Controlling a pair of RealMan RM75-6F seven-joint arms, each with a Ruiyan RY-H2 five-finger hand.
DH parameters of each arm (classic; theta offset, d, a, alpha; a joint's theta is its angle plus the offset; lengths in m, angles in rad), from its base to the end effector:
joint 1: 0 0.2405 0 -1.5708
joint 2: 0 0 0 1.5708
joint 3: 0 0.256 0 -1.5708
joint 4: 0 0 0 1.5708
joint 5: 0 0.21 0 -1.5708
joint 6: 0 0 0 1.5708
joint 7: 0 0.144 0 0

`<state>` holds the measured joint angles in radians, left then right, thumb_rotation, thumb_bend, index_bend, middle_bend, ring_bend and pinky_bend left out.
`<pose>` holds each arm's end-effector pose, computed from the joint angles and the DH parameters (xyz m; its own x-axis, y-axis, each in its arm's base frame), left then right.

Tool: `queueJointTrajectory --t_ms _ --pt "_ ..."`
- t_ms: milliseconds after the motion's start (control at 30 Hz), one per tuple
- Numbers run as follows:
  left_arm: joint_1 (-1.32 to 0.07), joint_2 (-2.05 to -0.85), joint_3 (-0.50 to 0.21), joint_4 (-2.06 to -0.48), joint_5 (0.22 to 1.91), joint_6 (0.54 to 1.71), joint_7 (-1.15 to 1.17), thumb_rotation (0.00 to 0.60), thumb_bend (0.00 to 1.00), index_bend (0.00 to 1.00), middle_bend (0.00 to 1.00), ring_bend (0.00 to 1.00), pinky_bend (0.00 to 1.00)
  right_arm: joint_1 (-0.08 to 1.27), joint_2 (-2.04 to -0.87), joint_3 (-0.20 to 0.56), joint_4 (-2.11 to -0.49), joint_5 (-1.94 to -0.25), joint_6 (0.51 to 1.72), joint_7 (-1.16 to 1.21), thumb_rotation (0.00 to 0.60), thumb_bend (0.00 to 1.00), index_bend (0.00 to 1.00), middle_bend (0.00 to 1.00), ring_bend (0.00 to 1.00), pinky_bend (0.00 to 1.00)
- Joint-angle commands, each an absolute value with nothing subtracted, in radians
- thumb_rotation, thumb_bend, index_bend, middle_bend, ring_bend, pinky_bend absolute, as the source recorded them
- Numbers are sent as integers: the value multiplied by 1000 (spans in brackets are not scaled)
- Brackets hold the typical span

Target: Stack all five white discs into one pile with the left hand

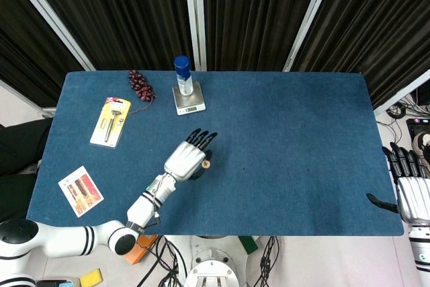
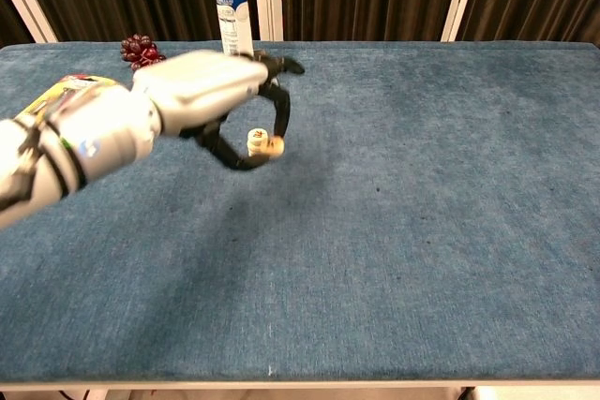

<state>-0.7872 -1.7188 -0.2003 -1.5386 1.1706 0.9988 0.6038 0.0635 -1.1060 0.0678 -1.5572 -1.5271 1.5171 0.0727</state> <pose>-0.0735 0.3092 -0.0611 0.5193 0.1639 0.8387 0.7500 -0.5579 -0.3554 -0.3194 -0.1787 0.1740 0.3906 0.0422 0.9196 -0.9201 -0.0151 0.3915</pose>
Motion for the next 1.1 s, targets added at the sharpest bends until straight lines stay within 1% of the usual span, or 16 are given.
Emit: queueJointTrajectory --t_ms 33,200,367,1100 --pt "-839 -1736 -262 -1496 1075 963 643 600 369 496 0 0 0 63 -1107 69 -1554 -1526 1519 76 600 128 0 0 0 0" --pt "-879 -1768 -293 -1432 965 947 680 600 361 495 0 0 0 61 -1107 70 -1546 -1518 1516 86 600 128 0 0 0 0" --pt "-895 -1772 -287 -1411 912 950 701 600 354 481 0 0 0 64 -1109 72 -1539 -1514 1510 93 600 128 0 0 0 0" --pt "-931 -1778 -240 -1371 846 975 723 600 327 444 0 0 0 63 -1111 73 -1539 -1510 1507 91 600 128 0 0 0 0"
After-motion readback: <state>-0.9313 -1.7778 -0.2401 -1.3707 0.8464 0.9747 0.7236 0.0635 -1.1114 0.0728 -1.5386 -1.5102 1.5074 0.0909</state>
